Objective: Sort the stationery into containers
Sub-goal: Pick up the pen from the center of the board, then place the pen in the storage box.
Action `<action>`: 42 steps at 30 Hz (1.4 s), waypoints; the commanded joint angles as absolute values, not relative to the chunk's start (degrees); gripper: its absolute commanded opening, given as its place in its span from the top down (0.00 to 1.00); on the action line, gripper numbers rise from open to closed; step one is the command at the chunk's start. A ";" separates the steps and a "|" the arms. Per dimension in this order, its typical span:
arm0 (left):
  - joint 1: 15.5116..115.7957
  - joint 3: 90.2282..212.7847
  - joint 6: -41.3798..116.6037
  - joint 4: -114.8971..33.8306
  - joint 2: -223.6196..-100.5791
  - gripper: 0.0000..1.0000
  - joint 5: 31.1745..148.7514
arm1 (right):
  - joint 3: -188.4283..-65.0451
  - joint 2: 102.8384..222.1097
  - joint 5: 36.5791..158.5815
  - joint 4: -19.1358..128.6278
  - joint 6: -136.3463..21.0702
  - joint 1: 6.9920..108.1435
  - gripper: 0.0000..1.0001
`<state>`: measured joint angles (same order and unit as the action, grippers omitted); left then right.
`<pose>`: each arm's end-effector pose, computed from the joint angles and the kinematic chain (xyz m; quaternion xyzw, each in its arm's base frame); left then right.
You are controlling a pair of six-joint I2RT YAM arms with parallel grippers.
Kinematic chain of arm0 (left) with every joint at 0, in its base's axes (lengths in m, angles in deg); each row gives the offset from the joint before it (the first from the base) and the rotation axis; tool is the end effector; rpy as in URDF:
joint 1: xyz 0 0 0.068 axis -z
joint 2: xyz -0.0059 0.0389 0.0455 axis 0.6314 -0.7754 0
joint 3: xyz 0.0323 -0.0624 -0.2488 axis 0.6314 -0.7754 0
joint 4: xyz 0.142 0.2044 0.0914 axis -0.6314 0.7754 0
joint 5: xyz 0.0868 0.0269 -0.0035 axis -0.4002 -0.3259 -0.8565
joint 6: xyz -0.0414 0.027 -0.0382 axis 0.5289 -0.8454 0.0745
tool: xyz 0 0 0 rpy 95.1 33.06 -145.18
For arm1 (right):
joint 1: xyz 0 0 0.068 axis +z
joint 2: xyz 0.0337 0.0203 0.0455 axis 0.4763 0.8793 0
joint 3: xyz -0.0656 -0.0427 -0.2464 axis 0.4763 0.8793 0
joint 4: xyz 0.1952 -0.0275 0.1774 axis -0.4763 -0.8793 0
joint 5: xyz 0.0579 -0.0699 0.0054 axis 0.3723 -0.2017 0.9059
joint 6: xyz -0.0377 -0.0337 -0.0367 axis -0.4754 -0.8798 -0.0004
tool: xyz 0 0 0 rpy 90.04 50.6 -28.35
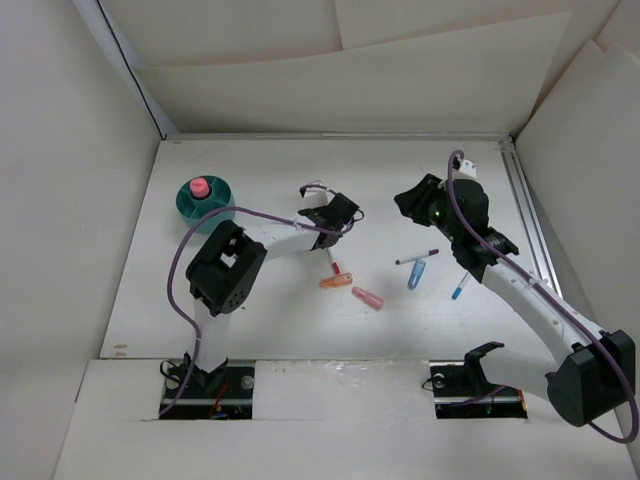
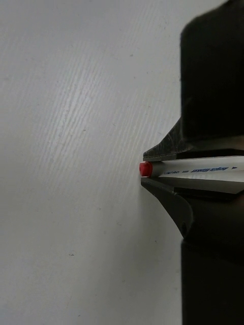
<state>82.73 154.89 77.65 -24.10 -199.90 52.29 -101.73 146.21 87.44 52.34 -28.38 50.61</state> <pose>0.3226 -0.2746 0.1471 -0.1466 0.9065 -0.0708 0.3897 0.2658 0.1061 0.3003 0.1102 0.7972 0.2735 0.5269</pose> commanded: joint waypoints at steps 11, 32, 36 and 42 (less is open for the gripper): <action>80.37 159.67 75.95 -22.18 -191.38 1.00 46.12 | -102.52 144.24 88.09 54.46 -27.89 50.41 0.58; 53.23 168.45 69.10 -15.23 -176.17 1.00 36.09 | -101.99 144.76 90.38 54.99 -27.89 49.89 0.58; 47.60 169.95 67.17 -13.74 -175.64 1.00 33.89 | -101.99 145.37 90.38 55.52 -27.89 49.89 0.58; 38.72 173.29 64.80 -11.10 -176.25 1.00 33.37 | -101.99 145.90 92.04 55.52 -27.89 49.89 0.58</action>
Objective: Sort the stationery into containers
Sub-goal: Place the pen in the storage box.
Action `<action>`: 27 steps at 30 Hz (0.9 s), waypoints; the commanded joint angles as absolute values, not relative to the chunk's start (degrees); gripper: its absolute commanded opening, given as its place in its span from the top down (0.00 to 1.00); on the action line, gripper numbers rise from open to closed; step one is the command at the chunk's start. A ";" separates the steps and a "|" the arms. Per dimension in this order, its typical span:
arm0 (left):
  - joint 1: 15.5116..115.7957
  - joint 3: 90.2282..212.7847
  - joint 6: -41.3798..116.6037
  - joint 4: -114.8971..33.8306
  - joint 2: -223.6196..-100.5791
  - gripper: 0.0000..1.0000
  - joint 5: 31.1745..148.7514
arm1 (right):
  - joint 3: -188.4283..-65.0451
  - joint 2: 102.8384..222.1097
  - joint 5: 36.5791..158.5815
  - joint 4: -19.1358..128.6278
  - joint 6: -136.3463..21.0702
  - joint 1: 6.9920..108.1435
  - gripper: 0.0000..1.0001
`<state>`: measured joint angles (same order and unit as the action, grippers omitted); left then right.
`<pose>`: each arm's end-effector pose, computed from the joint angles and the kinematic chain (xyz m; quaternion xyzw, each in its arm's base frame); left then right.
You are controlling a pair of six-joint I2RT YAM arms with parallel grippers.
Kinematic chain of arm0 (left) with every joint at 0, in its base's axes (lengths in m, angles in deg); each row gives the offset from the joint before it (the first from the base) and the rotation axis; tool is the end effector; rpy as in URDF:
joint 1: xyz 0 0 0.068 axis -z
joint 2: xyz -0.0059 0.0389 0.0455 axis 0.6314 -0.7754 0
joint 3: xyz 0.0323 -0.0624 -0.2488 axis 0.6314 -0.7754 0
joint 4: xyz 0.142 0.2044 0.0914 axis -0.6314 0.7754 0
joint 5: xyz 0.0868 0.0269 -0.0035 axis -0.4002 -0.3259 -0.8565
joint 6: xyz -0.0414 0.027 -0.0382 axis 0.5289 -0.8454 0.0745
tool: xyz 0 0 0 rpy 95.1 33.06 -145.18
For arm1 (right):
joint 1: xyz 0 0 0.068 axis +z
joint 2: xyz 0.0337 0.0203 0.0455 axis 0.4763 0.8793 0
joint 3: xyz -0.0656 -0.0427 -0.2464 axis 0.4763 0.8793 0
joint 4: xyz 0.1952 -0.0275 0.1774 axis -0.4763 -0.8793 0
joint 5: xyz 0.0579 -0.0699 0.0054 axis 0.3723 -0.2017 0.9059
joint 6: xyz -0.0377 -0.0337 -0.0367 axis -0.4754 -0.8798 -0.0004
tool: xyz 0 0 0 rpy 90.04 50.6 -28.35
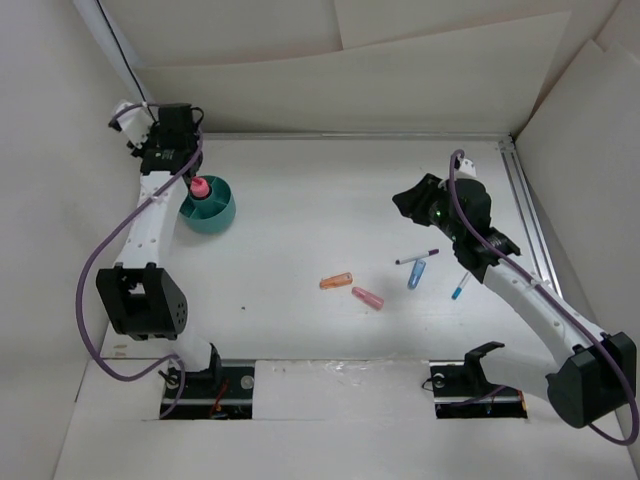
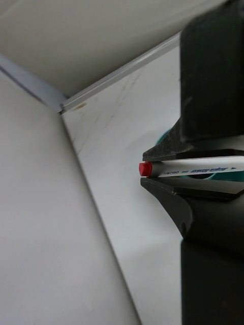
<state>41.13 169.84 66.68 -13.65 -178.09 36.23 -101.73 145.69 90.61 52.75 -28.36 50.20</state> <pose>0.3736 0.0211 0.3723 -0.4527 0.6686 0.1263 0.5763 0.2643 0.1061 0.3036 0.0963 0.7942 0.2943 0.5229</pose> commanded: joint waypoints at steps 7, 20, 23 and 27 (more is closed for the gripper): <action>37.40 175.23 60.05 -11.10 -178.53 1.00 24.94 | -101.99 145.38 92.58 55.52 -27.89 49.89 0.58; 38.71 174.52 52.06 -18.72 -184.95 1.00 16.40 | -101.99 144.32 93.10 55.52 -27.89 49.89 0.58; 39.42 172.85 49.15 -21.37 -186.44 1.00 15.08 | -101.99 144.32 94.33 56.04 -28.42 49.89 0.56; 40.03 172.85 49.15 -21.38 -189.60 1.00 13.50 | -101.99 144.32 94.33 56.04 -28.42 49.89 0.56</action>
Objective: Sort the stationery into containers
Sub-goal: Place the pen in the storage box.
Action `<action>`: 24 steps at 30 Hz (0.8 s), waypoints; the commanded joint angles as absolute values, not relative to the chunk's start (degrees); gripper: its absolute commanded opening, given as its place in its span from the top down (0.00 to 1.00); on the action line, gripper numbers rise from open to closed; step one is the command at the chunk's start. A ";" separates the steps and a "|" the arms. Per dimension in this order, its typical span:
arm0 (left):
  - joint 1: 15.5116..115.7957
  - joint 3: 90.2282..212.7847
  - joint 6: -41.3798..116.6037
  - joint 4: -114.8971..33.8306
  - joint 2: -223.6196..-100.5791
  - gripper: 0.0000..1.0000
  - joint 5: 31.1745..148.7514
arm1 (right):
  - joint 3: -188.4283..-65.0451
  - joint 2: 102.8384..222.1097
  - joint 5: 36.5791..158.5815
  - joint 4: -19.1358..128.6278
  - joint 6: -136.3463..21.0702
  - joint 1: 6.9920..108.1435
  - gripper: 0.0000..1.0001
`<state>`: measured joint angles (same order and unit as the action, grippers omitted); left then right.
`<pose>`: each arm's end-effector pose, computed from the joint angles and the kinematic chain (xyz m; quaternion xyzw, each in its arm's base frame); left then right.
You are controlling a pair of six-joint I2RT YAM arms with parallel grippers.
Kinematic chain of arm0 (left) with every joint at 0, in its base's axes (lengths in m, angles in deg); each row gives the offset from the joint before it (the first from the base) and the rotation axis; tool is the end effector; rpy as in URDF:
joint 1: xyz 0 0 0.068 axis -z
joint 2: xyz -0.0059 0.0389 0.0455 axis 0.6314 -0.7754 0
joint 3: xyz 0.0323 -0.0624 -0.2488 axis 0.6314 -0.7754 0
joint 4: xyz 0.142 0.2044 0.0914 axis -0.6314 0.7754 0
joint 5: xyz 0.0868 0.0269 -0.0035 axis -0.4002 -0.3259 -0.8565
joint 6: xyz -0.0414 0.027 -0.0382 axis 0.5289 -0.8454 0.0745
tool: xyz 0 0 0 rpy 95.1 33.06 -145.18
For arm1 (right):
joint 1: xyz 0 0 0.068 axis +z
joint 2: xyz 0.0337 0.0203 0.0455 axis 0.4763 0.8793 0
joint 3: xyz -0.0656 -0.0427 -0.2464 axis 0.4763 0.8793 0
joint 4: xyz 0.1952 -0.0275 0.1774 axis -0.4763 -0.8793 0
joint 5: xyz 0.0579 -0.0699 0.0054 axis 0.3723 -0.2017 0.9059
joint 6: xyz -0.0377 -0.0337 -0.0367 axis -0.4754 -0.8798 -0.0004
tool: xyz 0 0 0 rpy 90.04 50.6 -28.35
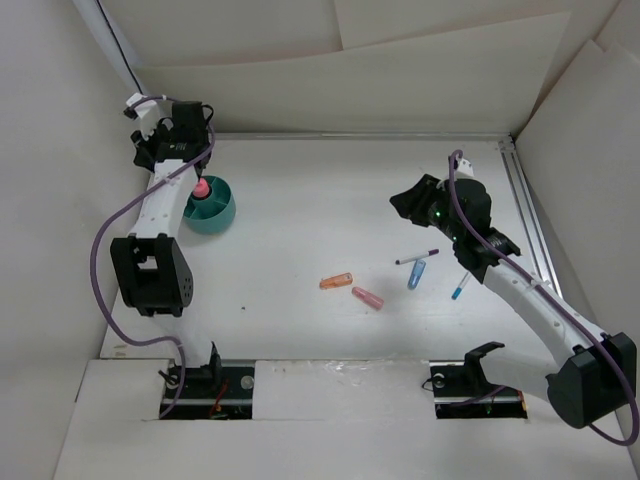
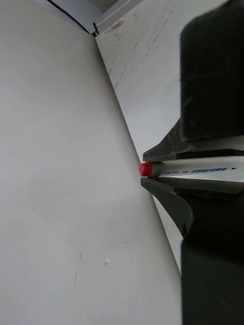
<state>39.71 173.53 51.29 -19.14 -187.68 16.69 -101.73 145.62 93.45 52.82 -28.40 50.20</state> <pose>0.4066 0.0392 0.3470 -0.4309 0.6381 0.3447 0.5370 0.2631 0.1082 0.3040 0.0811 0.7950 0.3118 0.5140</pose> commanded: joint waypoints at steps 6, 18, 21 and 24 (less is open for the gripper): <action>40.03 172.85 49.15 -21.99 -191.63 1.00 12.80 | -101.99 143.80 94.86 56.04 -28.42 49.89 0.56; 40.03 171.18 46.86 -26.47 -196.72 1.00 10.96 | -101.46 143.80 95.39 56.57 -28.42 49.89 0.56; 40.03 171.18 45.54 -27.00 -198.22 1.00 9.55 | -101.46 143.80 95.39 56.57 -28.42 49.89 0.56; 40.03 171.18 44.84 -28.23 -198.75 1.00 9.54 | -101.46 144.32 95.39 57.10 -28.94 49.89 0.56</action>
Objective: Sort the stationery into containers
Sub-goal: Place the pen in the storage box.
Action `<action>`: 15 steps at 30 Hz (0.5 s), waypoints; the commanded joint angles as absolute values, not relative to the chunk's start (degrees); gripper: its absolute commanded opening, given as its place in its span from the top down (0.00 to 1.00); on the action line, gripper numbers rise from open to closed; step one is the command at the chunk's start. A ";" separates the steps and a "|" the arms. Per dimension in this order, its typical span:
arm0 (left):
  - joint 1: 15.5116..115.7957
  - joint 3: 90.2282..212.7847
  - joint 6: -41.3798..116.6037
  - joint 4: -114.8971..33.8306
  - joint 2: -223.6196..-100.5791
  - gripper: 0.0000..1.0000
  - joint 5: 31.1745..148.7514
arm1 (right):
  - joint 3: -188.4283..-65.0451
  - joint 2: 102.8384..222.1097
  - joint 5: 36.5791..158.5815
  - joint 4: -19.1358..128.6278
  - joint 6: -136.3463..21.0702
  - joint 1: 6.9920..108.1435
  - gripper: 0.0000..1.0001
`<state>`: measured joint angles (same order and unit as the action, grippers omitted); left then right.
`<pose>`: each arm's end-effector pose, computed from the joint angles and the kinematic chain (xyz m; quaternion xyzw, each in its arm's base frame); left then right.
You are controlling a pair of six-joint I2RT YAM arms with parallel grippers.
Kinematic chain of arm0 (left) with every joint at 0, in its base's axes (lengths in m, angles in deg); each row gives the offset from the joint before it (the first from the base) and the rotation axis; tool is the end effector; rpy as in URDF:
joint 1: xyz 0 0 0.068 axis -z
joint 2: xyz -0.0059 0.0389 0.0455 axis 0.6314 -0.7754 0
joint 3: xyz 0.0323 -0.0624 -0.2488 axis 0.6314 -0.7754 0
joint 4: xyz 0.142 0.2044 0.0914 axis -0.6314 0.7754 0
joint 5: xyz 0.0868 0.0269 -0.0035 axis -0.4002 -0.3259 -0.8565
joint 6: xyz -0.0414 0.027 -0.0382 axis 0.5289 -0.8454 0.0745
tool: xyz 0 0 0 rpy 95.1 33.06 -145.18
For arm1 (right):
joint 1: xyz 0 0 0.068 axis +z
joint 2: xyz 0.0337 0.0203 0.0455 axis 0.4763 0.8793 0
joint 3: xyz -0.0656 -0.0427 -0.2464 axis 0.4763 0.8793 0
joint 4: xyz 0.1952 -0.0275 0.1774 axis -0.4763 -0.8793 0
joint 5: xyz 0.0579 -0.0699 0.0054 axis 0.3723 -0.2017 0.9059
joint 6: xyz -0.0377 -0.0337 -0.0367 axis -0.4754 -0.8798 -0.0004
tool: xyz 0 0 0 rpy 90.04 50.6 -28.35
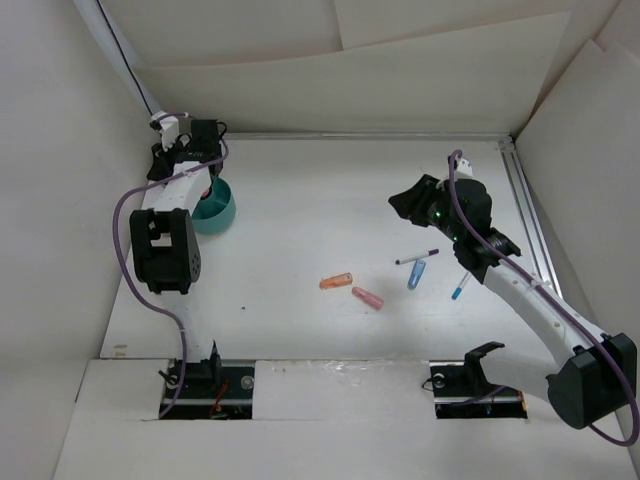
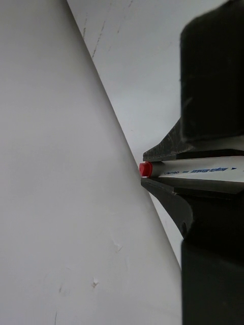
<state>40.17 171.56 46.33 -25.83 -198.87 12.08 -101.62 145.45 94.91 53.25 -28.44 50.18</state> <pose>0.4455 0.0367 0.2671 -0.3911 0.6639 0.4190 0.4804 0.2623 0.1090 0.3050 0.0729 0.7930 0.3219 0.5121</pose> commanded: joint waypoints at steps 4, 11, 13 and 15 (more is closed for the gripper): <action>40.03 170.13 43.79 -30.25 -198.75 1.00 9.54 | -101.46 144.85 95.39 57.10 -28.94 49.89 0.56; 40.03 170.66 43.79 -30.26 -200.60 1.00 9.54 | -101.46 144.85 95.92 57.63 -28.94 49.89 0.56; 40.03 170.66 43.26 -30.78 -201.12 1.00 9.54 | -101.46 144.85 95.92 57.63 -28.94 49.89 0.56; 40.03 170.66 43.26 -31.31 -201.13 1.00 9.54 | -101.46 145.38 96.44 57.63 -28.94 49.89 0.56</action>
